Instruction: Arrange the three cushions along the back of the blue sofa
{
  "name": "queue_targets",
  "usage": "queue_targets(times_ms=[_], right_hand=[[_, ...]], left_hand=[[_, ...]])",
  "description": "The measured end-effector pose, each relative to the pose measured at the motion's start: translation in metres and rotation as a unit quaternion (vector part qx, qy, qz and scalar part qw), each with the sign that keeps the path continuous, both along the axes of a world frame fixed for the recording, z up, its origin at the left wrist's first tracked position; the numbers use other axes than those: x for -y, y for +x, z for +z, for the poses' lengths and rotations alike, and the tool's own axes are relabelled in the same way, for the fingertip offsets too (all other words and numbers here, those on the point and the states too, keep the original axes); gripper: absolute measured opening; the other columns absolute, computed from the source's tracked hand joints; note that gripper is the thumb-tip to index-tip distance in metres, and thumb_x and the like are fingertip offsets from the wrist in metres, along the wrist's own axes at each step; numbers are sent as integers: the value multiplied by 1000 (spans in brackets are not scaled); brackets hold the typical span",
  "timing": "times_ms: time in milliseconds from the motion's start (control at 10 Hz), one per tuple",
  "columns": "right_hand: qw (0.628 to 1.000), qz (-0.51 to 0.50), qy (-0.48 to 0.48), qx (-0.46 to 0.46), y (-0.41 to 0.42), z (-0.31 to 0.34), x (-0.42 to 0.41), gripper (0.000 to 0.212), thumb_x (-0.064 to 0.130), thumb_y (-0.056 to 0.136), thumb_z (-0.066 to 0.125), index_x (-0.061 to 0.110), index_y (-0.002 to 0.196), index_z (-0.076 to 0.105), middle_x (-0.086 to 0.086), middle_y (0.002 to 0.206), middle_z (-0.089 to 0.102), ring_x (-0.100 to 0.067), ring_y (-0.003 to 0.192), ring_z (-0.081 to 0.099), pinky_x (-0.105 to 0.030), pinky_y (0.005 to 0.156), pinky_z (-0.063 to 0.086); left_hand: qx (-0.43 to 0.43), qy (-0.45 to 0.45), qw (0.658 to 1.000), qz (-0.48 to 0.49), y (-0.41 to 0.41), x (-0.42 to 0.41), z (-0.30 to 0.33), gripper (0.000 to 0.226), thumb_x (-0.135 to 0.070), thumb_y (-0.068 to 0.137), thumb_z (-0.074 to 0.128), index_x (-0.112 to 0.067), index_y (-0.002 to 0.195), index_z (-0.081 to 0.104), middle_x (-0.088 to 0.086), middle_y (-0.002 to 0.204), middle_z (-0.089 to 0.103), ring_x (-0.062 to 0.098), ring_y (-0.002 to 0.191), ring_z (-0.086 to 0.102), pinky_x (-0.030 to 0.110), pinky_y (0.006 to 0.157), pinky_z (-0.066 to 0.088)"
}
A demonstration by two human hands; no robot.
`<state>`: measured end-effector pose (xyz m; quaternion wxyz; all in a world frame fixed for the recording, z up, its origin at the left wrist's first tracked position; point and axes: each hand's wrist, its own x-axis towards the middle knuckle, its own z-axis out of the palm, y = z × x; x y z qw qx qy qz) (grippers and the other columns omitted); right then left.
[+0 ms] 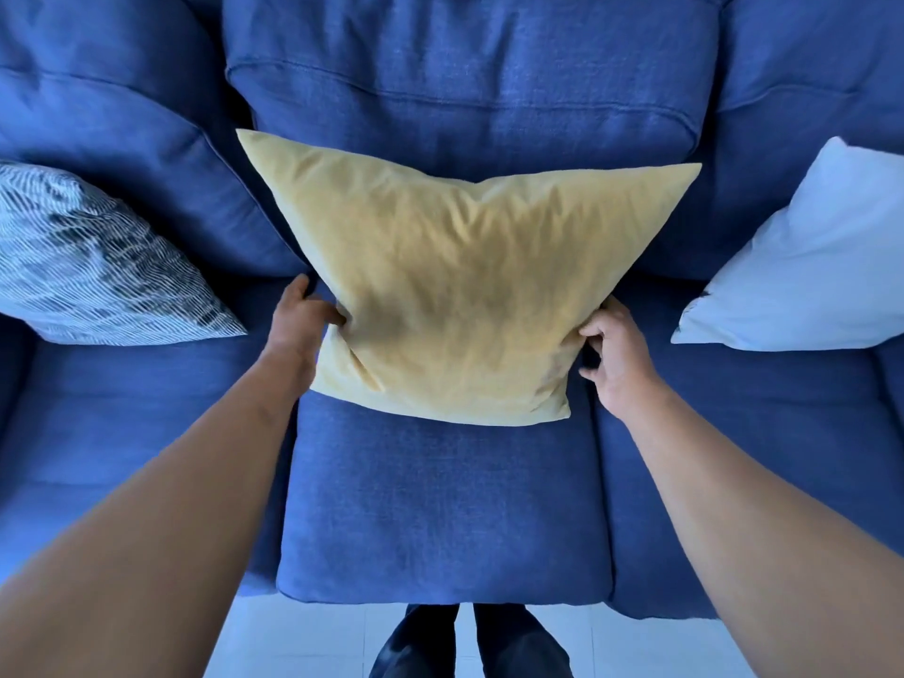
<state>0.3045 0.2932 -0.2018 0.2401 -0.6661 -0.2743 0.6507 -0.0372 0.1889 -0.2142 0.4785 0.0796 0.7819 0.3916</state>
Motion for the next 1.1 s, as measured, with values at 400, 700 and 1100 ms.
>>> queue_targets(times_ms=[400,700,1100], right_hand=[[991,31,87,-99,7,6,31,22,7,78,51,12,98,59,1,74,54,-14,70,50,-23,60,43],[998,45,28,14,-2,-5,14,37,21,62,65,39,94,69,7,113,73,-29,124,62,-66,107,45],[996,46,54,57,-1,56,90,49,10,96,63,15,144,57,6,116,68,-9,100,64,-52,109,51]], left_hand=[[30,162,986,-24,45,22,39,49,6,74,54,-9,118,69,12,111,76,27,103,72,44,85,62],[-21,19,999,-22,42,6,3,52,-5,83,47,-21,129,63,-12,85,71,17,86,62,29,76,50],[38,44,995,-75,69,79,55,38,-18,100,59,-24,137,65,-9,133,68,16,128,59,45,110,46]])
